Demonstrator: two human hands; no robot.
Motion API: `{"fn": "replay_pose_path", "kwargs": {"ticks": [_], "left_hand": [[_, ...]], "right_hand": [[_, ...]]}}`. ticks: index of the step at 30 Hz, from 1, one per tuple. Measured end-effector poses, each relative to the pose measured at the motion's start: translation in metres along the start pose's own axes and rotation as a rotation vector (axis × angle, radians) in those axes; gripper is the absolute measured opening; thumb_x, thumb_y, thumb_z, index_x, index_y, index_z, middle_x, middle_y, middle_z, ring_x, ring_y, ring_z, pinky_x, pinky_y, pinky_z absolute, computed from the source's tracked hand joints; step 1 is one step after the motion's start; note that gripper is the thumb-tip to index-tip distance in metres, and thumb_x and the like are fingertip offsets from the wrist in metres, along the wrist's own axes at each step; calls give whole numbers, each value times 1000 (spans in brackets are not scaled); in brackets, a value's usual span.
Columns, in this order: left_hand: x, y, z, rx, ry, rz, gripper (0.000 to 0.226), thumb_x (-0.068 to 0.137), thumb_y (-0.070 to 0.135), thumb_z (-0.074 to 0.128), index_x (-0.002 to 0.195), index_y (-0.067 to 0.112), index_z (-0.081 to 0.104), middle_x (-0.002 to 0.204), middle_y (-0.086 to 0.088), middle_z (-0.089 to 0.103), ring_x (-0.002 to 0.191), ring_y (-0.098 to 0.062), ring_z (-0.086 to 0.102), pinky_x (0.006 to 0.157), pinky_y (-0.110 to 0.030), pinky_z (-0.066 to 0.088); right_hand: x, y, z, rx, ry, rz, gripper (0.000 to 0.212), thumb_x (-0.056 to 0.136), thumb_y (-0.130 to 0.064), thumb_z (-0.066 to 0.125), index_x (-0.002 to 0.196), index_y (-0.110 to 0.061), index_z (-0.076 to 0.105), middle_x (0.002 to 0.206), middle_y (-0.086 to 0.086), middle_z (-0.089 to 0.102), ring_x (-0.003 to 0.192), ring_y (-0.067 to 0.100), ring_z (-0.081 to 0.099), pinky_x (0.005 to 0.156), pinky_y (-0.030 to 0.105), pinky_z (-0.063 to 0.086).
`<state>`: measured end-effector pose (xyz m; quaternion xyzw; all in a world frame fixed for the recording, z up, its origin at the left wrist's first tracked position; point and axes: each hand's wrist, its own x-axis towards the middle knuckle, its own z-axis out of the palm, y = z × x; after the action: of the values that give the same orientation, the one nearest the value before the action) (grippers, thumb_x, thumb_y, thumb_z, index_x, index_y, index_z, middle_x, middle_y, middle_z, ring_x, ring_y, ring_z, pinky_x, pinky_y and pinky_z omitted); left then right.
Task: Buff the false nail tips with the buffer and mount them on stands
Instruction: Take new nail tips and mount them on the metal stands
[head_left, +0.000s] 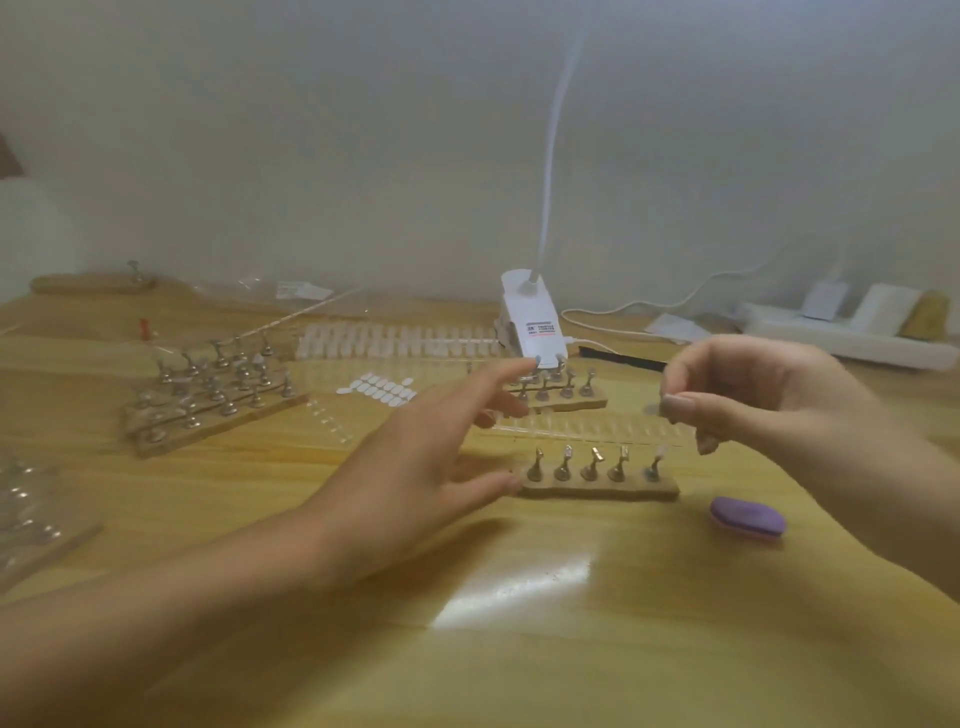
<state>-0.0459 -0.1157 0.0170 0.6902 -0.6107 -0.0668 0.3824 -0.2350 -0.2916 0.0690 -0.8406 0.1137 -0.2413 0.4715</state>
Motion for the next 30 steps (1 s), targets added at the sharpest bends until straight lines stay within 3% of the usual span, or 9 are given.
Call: {"fn": "replay_pose_path", "kwargs": {"ticks": [3,8,10,12,14,17,20,24,30], "left_hand": [[11,1,14,-129,8,-76,77,82,13,77,143,38,38,95,20,70,98,-3,64,91,-31,54],[16,2,22,-264,62,-138,81,76,6,82,143,30,42,84,8,76,85,-4,71,85,-8,46],[17,5,22,-287,71,-160,80,76,5,81,143,28,43,81,5,75,86,-5,71,89,-11,47],[16,9,22,-214,82,-115,78,77,5,80,142,29,44,78,7,72,88,-2,68,91,-22,47],[12,15,25,-57,113,-4,75,78,5,79,140,27,44,77,11,68,88,0,63,83,-16,39],[4,23,26,4,189,99,75,79,4,78,142,26,42,79,11,65,86,-7,64,74,-13,41],[3,29,23,-91,252,105,73,81,3,77,141,24,41,80,8,66,87,-12,68,68,-25,49],[-1,30,23,-190,243,96,71,81,4,78,140,23,43,82,9,67,90,-12,69,65,-35,47],[-1,28,22,-157,251,169,63,78,1,78,133,12,50,79,6,72,84,-1,67,76,-2,37]], "right_hand": [[-12,-1,1,143,87,-31,16,68,-40,72,76,-26,73,74,-3,69,73,8,68,58,18,55],[-21,-4,13,301,36,138,21,70,-44,84,74,-27,72,82,-1,74,75,10,72,53,18,50],[-25,0,27,432,57,254,14,65,-39,79,71,-28,73,80,-2,73,68,6,70,49,16,47],[-29,4,45,605,65,311,13,63,-34,76,72,-26,76,75,-2,69,72,4,68,48,15,48],[-34,5,62,723,53,349,13,65,-31,75,74,-23,77,76,-3,69,75,4,68,48,15,49],[-36,7,72,729,49,338,10,67,-30,73,74,-24,76,79,-3,71,79,3,68,51,15,50],[-33,9,71,704,38,320,5,74,-26,71,76,-21,72,87,2,72,86,6,69,55,17,53],[-34,12,70,679,9,308,4,78,-24,70,77,-22,73,90,1,75,90,7,71,58,17,54],[-33,14,70,719,34,346,15,73,-25,72,84,-14,72,88,4,75,84,7,72,57,18,55]]}}
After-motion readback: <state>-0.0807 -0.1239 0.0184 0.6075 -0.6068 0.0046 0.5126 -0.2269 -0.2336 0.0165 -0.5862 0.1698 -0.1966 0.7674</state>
